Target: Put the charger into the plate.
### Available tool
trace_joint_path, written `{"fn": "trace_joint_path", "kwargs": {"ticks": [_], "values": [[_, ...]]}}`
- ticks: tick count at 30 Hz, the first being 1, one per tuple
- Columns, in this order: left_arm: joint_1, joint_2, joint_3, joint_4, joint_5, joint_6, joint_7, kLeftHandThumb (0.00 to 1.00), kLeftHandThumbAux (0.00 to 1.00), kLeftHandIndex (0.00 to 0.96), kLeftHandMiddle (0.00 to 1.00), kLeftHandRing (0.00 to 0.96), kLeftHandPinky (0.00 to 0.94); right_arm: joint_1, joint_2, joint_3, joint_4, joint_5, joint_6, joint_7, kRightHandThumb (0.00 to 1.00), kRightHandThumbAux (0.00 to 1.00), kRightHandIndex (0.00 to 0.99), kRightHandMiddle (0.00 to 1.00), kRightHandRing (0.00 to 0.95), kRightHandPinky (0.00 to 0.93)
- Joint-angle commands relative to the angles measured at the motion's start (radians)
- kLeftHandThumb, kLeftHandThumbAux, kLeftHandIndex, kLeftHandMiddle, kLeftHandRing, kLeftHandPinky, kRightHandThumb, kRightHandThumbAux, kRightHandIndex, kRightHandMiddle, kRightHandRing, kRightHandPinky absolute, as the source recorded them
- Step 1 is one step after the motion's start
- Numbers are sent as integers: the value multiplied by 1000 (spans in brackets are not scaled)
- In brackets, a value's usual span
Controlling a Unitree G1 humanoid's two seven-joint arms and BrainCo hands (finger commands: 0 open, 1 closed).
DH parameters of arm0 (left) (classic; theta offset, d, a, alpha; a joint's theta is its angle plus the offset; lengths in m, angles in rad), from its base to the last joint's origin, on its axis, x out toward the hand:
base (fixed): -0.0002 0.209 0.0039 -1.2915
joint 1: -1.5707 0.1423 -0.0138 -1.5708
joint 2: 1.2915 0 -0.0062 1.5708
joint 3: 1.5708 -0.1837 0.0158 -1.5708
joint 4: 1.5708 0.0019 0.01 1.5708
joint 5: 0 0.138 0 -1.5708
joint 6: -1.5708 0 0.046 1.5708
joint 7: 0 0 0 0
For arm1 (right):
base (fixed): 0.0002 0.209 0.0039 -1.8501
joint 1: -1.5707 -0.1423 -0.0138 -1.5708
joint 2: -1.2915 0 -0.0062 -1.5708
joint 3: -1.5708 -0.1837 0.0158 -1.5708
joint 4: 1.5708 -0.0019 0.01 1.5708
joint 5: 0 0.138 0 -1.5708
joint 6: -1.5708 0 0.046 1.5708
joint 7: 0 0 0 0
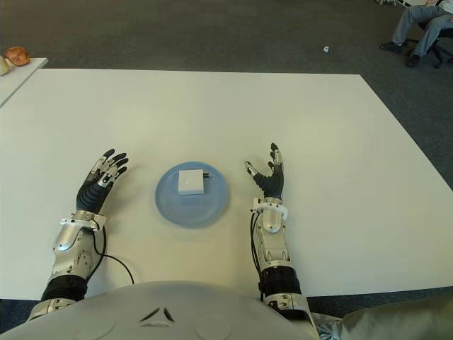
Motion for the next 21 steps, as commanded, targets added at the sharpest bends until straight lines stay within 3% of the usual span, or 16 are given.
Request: {"fn": "trace_joint_path", "kwargs": {"ticks": [1,5,10,21], "values": [[72,-34,-14,139,11,83,-4,0,484,82,171,140,107,22,15,18,60,-18,-45,-13,0,862,76,76,57,79],[71,-37,-16,134,11,80,-3,0,483,81,177,145,101,26,16,24,178,-10,-120,-6,0,873,93,82,64,82],[67,-36,-18,129,12,70,-5,0,482,85,177,143,93,4,11,22,255,6,-159,20,0,876,103,84,66,81],[59,-34,-15,131,8,67,-10,0,481,96,175,133,75,-4,15,19,295,26,-164,67,0,889,104,79,70,110]]}}
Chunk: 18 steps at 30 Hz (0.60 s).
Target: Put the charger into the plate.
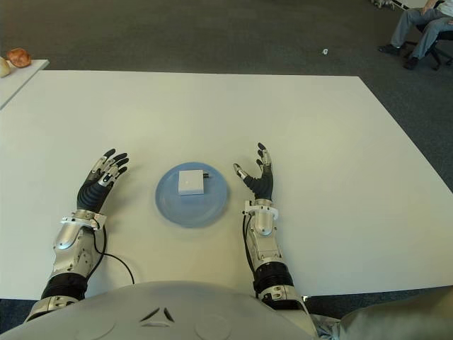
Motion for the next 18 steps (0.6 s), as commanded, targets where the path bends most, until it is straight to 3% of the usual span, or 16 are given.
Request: {"fn": "trace_joint_path", "kwargs": {"ticks": [1,18], "values": [[70,-37,-14,107,8,76,-1,0,481,97,174,133,74,53,8,2,83,15,45,19,0,891,104,79,70,111],[46,-53,-12,113,11,75,25,0,479,103,194,148,79,63,-37,23,89,-3,72,102,14,849,50,30,36,72]]}}
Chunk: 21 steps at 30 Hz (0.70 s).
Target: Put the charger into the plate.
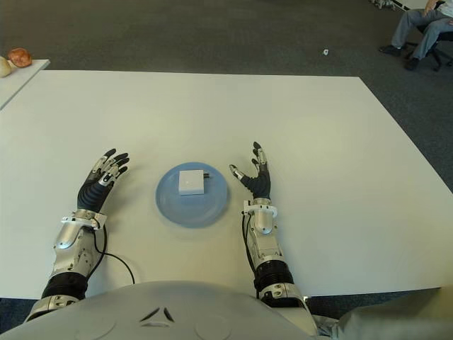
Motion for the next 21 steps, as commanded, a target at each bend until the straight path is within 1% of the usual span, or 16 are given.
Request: {"fn": "trace_joint_path", "kwargs": {"ticks": [1,4,8,12,21], "values": [[56,-50,-13,103,12,75,26,0,479,103,194,148,79,72,-15,18,74,-4,77,36,20,838,45,26,32,68],[54,-52,-16,101,14,75,27,0,478,101,193,149,79,75,-26,28,68,-8,93,54,52,787,28,14,21,58],[50,-52,-20,99,13,78,26,0,476,99,194,152,91,74,-31,33,65,-10,106,62,80,750,14,6,13,50],[49,-52,-21,97,9,84,19,0,481,102,199,158,103,75,-39,40,58,-15,127,69,99,738,4,2,8,42],[41,-51,-21,106,9,87,20,0,486,108,203,159,93,76,-54,49,45,-9,161,93,122,736,0,0,0,19]]}}
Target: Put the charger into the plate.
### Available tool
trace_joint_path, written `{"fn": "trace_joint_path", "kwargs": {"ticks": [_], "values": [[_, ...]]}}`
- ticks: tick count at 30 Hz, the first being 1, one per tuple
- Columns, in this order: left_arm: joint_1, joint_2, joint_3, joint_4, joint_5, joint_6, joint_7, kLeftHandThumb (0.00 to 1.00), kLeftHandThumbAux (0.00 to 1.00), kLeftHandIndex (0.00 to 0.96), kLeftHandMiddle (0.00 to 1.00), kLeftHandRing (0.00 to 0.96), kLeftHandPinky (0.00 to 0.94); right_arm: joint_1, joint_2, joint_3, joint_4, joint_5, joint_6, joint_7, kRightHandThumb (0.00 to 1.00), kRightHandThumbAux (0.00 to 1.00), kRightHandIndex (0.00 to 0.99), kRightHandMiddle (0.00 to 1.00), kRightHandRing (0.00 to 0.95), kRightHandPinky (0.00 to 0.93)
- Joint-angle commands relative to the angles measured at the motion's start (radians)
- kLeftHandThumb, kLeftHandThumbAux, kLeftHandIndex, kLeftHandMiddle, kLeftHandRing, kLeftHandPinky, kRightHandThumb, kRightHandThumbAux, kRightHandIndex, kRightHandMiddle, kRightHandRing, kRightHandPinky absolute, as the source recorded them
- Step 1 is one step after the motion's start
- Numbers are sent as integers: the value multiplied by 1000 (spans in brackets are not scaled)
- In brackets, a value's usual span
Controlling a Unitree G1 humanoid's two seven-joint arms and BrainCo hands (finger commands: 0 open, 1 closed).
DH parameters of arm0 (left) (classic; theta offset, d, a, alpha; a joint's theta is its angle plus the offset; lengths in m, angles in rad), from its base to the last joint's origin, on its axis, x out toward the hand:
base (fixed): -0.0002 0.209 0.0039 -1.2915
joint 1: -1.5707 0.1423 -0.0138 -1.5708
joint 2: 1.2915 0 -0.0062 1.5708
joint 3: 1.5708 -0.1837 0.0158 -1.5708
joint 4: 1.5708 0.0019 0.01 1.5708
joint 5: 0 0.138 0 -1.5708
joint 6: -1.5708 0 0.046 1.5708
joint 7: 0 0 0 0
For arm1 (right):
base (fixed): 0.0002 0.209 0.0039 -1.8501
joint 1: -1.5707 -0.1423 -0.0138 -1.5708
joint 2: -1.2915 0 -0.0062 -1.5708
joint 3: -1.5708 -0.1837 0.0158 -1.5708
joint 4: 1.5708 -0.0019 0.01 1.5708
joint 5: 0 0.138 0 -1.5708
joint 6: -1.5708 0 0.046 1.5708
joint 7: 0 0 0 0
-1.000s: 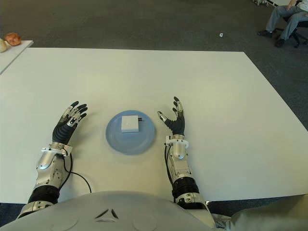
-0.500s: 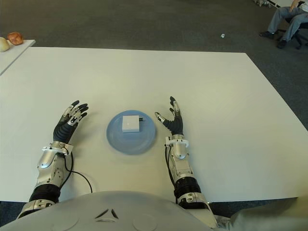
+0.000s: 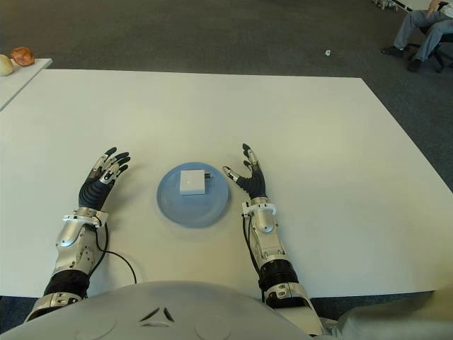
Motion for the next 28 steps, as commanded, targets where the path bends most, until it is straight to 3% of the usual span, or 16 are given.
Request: {"fn": "trace_joint_path", "kwargs": {"ticks": [1,12,28], "values": [[52,-47,-20,99,9,85,7,0,485,108,203,159,92,78,-9,3,67,0,100,17,123,737,0,0,0,18],[34,-45,-14,120,8,81,9,0,477,100,188,142,78,95,-19,13,-2,22,165,90,95,771,0,0,0,4],[23,-38,-8,129,0,81,-2,0,480,117,208,158,92,103,-6,7,-45,43,202,103,21,823,0,0,0,2]]}}
